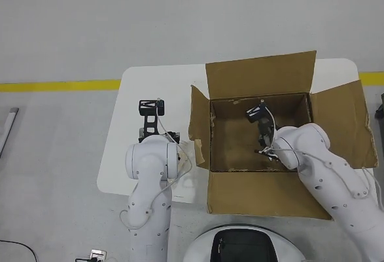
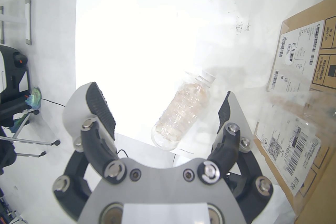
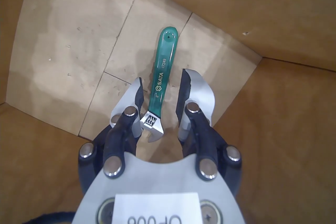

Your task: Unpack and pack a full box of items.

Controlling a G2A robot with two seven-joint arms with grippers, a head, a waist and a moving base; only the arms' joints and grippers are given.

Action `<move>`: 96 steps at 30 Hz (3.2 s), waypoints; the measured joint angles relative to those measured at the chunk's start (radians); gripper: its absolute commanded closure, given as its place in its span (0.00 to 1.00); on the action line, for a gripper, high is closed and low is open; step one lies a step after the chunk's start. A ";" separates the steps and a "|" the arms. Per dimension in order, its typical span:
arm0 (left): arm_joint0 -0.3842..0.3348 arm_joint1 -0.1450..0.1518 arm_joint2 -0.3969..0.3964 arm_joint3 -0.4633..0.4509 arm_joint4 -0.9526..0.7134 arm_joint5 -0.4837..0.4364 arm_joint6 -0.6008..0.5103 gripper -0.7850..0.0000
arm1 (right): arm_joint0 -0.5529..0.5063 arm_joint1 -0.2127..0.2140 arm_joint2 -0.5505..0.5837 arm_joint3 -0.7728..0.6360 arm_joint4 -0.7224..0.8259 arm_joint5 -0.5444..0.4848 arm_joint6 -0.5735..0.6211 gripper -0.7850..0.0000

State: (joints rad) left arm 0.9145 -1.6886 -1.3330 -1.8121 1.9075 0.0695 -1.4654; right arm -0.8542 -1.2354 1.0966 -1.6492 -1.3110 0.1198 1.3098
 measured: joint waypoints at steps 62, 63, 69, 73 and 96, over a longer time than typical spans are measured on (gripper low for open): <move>0.000 0.000 0.000 0.000 0.000 0.000 0.000 0.00 | -0.047 -0.035 0.078 -0.148 -0.003 -0.048 -0.032 1.00; 0.000 0.000 0.000 0.000 0.000 0.000 0.000 0.00 | -0.057 -0.033 0.094 -0.183 0.005 -0.050 -0.035 1.00; 0.000 0.000 0.000 0.000 0.000 0.000 0.000 0.00 | -0.135 -0.016 0.251 -0.443 0.062 -0.086 -0.085 1.00; 0.000 0.000 0.000 0.000 0.000 0.000 0.000 0.00 | -0.198 -0.005 0.391 -0.586 0.087 -0.090 -0.108 1.00; 0.000 0.000 0.000 0.000 0.000 0.000 0.000 0.00 | -0.674 0.008 1.175 -0.699 0.354 -0.127 -0.060 1.00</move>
State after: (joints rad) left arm 0.9145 -1.6886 -1.3330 -1.8121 1.9075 0.0695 -1.4654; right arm -1.5282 -1.2270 2.2711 -2.3485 -0.9565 -0.0072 1.2501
